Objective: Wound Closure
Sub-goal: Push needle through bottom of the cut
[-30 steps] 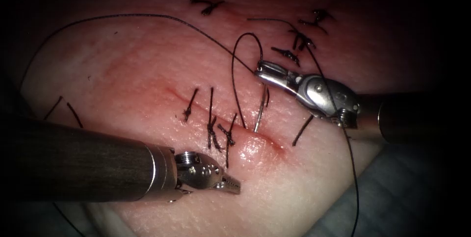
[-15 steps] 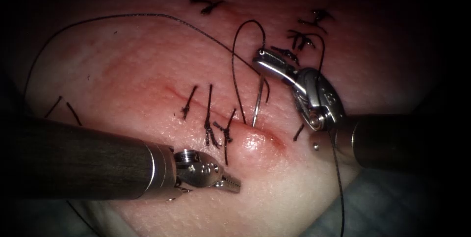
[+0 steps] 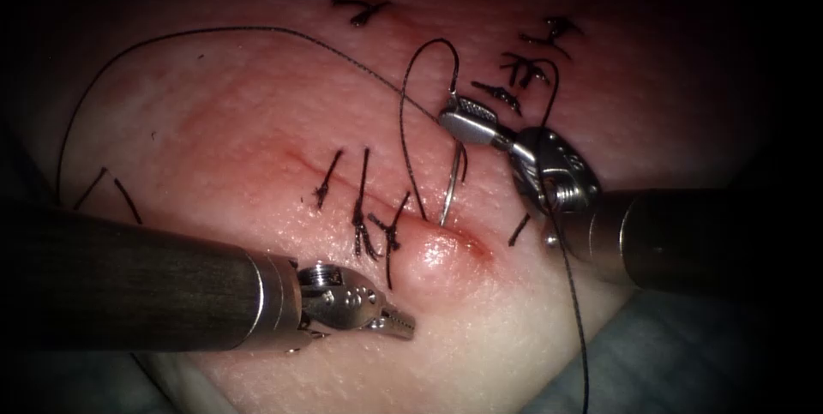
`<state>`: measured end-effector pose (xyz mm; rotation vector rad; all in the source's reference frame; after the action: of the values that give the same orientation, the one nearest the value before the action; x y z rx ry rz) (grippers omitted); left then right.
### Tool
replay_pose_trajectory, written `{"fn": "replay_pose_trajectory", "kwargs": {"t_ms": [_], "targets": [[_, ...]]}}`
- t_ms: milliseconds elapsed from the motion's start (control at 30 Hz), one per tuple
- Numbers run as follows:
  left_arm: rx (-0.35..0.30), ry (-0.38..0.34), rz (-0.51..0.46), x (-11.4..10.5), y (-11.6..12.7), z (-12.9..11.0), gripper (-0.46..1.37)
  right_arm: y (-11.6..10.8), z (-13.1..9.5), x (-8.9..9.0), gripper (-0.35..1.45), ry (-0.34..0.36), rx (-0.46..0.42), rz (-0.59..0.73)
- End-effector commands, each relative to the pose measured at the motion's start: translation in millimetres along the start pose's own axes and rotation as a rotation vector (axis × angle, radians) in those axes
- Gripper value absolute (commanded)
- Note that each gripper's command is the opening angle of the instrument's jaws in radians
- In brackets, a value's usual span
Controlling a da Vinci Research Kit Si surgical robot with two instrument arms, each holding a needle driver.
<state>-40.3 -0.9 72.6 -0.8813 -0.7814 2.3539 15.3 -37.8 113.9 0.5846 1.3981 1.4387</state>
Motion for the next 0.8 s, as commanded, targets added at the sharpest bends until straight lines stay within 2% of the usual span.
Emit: {"fn": "replay_pose_trajectory", "kwargs": {"t_ms": [33,167,367,500,600,800], "targets": [[-0.009,0.0,-0.001,0.0,0.0,0.0,-0.34,-0.1,0.2,0.1,-0.35,0.0,-0.004,0.054],[-0.009,0.0,-0.001,0.0,0.0,0.1,-0.35,-0.5,0.7,-0.2,-0.35,-0.003,-0.005,0.16],[-0.009,0.0,-0.001,0.1,0.0,0.1,-0.35,-1.1,1.6,-1.0,-0.35,-0.02,-0.011,0.514],[-0.01,0.0,0.0,0.0,-0.1,0.0,-0.35,-2.0,1.9,-2.1,-0.35,-0.07,-0.009,0.596],[-0.011,0.0,0.0,0.1,-0.2,0.0,-0.34,-3.0,1.7,-3.0,-0.35,-0.106,-0.042,0.646],[-0.011,0.0,0.0,0.1,-0.3,0.0,-0.35,-4.9,1.0,-4.6,-0.35,-0.149,-0.055,0.705]]}}
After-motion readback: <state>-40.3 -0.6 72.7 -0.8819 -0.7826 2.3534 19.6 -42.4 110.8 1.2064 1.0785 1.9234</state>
